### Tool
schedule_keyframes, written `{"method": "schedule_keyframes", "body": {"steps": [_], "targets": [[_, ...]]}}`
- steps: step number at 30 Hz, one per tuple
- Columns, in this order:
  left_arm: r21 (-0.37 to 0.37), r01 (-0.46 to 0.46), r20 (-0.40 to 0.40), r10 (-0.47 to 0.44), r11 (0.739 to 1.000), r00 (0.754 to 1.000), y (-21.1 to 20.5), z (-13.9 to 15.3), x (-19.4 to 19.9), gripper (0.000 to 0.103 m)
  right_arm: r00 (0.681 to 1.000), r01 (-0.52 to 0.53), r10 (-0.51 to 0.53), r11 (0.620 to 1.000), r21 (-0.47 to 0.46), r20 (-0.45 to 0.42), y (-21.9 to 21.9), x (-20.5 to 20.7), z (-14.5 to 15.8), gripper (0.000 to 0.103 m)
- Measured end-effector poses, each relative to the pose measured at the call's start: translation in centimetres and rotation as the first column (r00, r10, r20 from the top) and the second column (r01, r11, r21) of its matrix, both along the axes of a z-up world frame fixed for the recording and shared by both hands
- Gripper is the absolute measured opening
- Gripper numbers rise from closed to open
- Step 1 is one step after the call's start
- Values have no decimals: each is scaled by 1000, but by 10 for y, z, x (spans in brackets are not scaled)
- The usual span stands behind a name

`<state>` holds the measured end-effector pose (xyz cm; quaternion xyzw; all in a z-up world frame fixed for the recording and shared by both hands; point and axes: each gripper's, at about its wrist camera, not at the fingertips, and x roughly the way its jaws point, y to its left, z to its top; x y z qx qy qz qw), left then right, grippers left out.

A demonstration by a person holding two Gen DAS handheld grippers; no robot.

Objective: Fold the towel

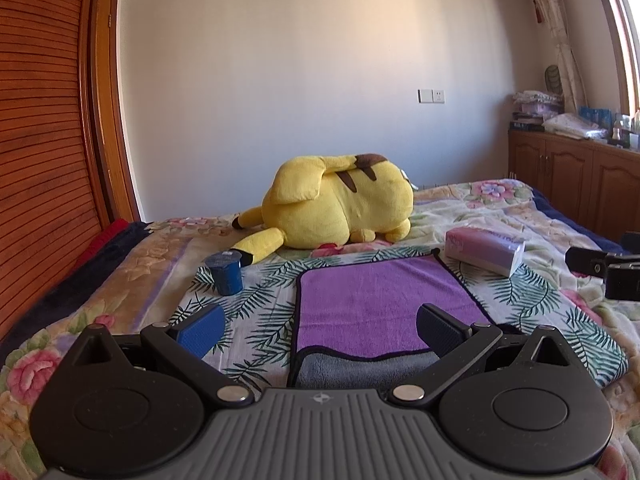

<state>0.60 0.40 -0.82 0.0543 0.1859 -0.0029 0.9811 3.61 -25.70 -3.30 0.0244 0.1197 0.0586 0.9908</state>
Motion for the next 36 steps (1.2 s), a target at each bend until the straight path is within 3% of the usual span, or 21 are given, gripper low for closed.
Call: {"method": "schedule_keyframes", "body": {"steps": [11,24,36], "targets": [[29,25,-65,-24,999,998,-3,-9,7,87,1000,-16,15,1000,-17,-24,8,2,-6,103],[21,51,-191,-46,998,981,-8,-26,21,87,983,-101,84,990,-101,-161,23,23,-20,103],[-6,49,-211,-49,999,976,2,-33,42,87,962,-130,100,986,-104,-255,23,46,-32,103]]}}
